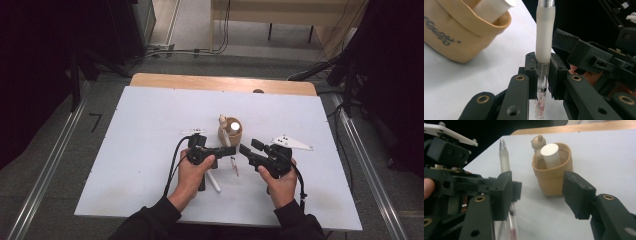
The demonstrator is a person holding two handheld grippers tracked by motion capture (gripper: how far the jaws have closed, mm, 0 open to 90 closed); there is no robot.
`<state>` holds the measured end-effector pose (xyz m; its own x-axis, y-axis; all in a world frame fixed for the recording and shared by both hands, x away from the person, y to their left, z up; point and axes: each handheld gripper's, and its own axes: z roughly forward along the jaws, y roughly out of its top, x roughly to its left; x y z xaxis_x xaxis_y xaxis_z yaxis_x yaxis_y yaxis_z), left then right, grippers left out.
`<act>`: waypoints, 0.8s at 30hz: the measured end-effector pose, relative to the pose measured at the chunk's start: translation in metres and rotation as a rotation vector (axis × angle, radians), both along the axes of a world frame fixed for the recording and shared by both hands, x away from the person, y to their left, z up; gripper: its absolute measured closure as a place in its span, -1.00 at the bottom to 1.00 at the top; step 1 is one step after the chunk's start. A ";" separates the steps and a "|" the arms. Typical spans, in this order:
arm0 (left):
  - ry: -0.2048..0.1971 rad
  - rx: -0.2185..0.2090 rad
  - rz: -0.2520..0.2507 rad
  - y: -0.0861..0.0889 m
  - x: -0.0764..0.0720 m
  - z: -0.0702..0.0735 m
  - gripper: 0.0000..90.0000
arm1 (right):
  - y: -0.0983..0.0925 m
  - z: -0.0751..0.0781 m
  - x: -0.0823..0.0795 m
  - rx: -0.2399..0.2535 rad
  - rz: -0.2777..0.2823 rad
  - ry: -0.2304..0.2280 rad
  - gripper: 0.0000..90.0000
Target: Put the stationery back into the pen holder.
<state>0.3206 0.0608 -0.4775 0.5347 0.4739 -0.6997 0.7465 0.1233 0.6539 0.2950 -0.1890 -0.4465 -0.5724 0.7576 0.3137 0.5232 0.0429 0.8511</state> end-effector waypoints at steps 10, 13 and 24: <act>-0.013 -0.010 0.032 0.009 0.002 0.003 0.79 | -0.008 -0.012 0.006 -0.176 -0.002 0.055 -0.55; -0.016 -0.013 0.038 0.011 0.003 0.004 0.79 | -0.014 -0.016 0.006 -0.210 -0.007 0.072 -0.59; -0.044 -0.025 0.079 0.018 0.009 0.010 0.79 | -0.029 -0.027 0.003 -0.271 -0.026 0.096 -0.62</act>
<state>0.3297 0.0789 -0.4671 0.5266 0.4985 -0.6886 0.7044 0.1977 0.6817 0.2977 -0.2181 -0.4730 -0.5294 0.8351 0.1496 0.6046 0.2476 0.7571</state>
